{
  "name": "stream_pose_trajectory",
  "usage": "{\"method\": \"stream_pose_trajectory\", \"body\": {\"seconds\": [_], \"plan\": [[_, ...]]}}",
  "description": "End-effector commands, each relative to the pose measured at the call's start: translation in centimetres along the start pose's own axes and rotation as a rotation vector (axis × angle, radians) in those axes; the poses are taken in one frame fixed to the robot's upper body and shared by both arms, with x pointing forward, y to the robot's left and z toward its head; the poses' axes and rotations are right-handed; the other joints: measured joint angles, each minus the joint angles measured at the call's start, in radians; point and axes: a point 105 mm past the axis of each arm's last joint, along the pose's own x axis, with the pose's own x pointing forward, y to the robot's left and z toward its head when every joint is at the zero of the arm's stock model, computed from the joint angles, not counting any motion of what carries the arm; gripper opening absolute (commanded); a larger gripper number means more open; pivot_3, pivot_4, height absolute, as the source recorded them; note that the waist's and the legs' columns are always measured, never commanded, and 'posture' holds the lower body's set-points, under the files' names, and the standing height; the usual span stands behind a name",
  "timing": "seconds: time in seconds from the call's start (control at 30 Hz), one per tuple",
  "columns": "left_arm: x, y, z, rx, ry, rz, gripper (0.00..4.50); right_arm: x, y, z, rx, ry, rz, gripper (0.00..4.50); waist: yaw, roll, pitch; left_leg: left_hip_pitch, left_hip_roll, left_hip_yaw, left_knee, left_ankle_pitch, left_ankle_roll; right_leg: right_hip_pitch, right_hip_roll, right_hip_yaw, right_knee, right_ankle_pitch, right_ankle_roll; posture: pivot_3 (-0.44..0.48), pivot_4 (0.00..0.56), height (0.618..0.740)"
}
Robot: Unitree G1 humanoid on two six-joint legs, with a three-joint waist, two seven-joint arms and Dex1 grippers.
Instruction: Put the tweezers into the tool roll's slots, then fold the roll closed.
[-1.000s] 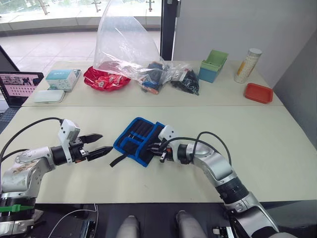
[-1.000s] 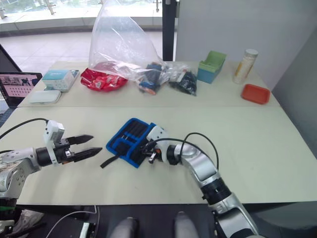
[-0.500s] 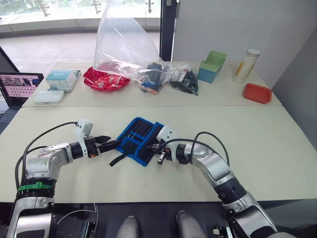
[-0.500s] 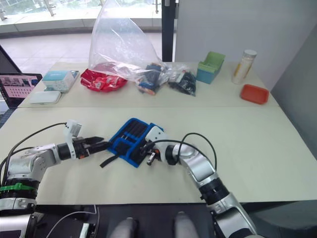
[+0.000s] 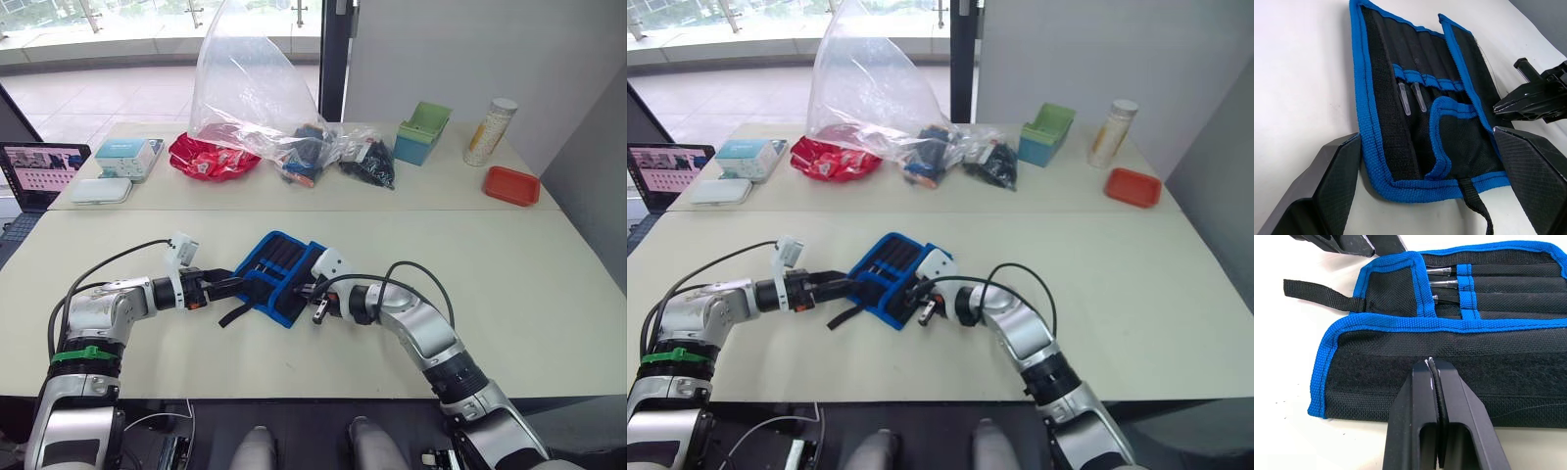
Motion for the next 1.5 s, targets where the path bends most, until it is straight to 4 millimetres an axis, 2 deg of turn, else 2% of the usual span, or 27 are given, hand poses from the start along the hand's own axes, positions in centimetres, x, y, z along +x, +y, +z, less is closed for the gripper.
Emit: {"method": "stream_pose_trajectory", "body": {"seconds": [0.03,0.17,0.27,0.33,0.43,0.5,0.77,0.97,1.1,1.2,1.3,1.33,1.5], "plan": [[0.2,0.0,0.5,-0.053,-0.030,-0.016,4.50,-0.4,-0.6,-1.8,0.029,0.066,-0.040,0.01,0.001,0.000,0.000,0.000,0.000,0.000,0.000,0.000,0.000,0.000,0.000,0.000,0.000,0.000,0.000,0.000,0.150,0.740],[0.0,0.0,1.8,-0.066,-0.073,-0.017,4.50,-0.4,-0.5,-1.8,0.029,0.066,-0.041,0.01,0.001,0.000,0.000,0.000,0.000,0.000,0.000,0.000,0.000,0.000,0.000,0.000,0.000,0.000,0.000,0.000,0.150,0.740],[-0.1,-0.7,1.8,-0.071,-0.061,-0.071,3.66,-0.4,-0.6,-1.8,0.026,0.068,-0.044,0.00,-0.001,0.000,0.000,-0.001,0.000,0.000,0.000,0.000,0.000,-0.001,0.000,0.000,0.000,0.000,0.000,0.000,0.150,0.740],[-0.1,-1.2,1.4,-0.076,-0.037,-0.104,2.95,-0.3,-0.7,-1.8,0.024,0.069,-0.046,0.00,-0.001,0.000,0.000,-0.001,0.000,0.000,0.000,0.000,0.000,-0.001,0.000,0.000,0.000,0.000,0.000,0.000,0.150,0.740],[-0.1,-0.7,1.3,-0.074,-0.034,-0.072,2.01,-0.4,-0.7,-1.8,0.023,0.070,-0.047,0.00,-0.001,0.000,0.000,-0.001,0.000,0.000,0.000,0.000,0.000,-0.001,0.000,0.000,0.000,0.000,0.000,0.000,0.150,0.740],[-0.1,-0.3,1.4,-0.074,-0.038,-0.046,2.01,-0.4,-0.7,-1.9,0.023,0.071,-0.047,0.00,-0.001,0.000,0.000,-0.001,0.000,0.000,0.000,0.000,0.000,-0.001,0.000,0.000,0.000,0.000,0.000,0.000,0.150,0.740],[-0.2,-0.7,2.4,-0.097,-0.076,-0.078,2.01,-0.3,-0.6,-2.1,0.024,0.078,-0.046,0.00,-0.001,0.000,0.000,-0.002,0.000,0.000,0.000,0.000,0.000,-0.001,0.000,0.000,0.000,0.000,0.000,0.000,0.150,0.740],[-0.4,-0.9,2.1,-0.110,-0.068,-0.094,2.01,-0.3,-0.5,-2.3,0.024,0.084,-0.043,0.00,-0.001,0.000,0.000,-0.002,0.000,0.000,0.000,0.000,0.000,-0.001,0.000,0.000,0.000,0.000,0.000,0.000,0.150,0.740],[0.0,-1.1,1.2,-0.117,-0.023,-0.098,2.01,-0.3,-0.5,-2.3,0.024,0.084,-0.044,0.00,-0.001,0.000,0.000,-0.002,0.000,0.000,0.000,0.000,0.000,-0.001,0.000,0.000,0.000,0.000,0.000,0.000,0.150,0.740],[0.1,-1.1,1.5,-0.127,-0.038,-0.098,1.23,-0.2,-0.4,-2.3,0.024,0.086,-0.041,0.00,-0.001,0.000,0.000,-0.002,0.000,0.000,0.000,0.000,0.000,-0.001,0.000,0.000,0.000,0.000,0.000,0.000,0.150,0.740],[0.0,-1.7,2.1,-0.128,-0.061,-0.137,0.21,-0.2,-0.3,-2.3,0.023,0.091,-0.036,0.00,-0.001,0.000,0.000,-0.002,0.000,0.000,0.000,0.000,0.000,-0.001,0.000,0.000,0.000,0.000,0.000,0.000,0.150,0.740],[0.0,-2.0,2.3,-0.124,-0.064,-0.147,0.04,-0.3,-0.3,-2.3,0.020,0.095,-0.032,0.00,-0.001,0.000,0.000,-0.002,0.000,0.000,0.000,0.000,0.000,-0.001,0.000,0.000,0.000,0.000,0.000,0.000,0.150,0.740],[0.2,-3.2,2.9,-0.069,-0.067,-0.194,0.04,-0.3,-0.1,-1.9,0.025,0.089,-0.026,0.00,-0.001,0.000,0.000,-0.002,0.000,0.000,0.000,0.000,0.000,-0.002,0.000,0.000,-0.001,0.000,0.000,0.000,0.150,0.740]]}}
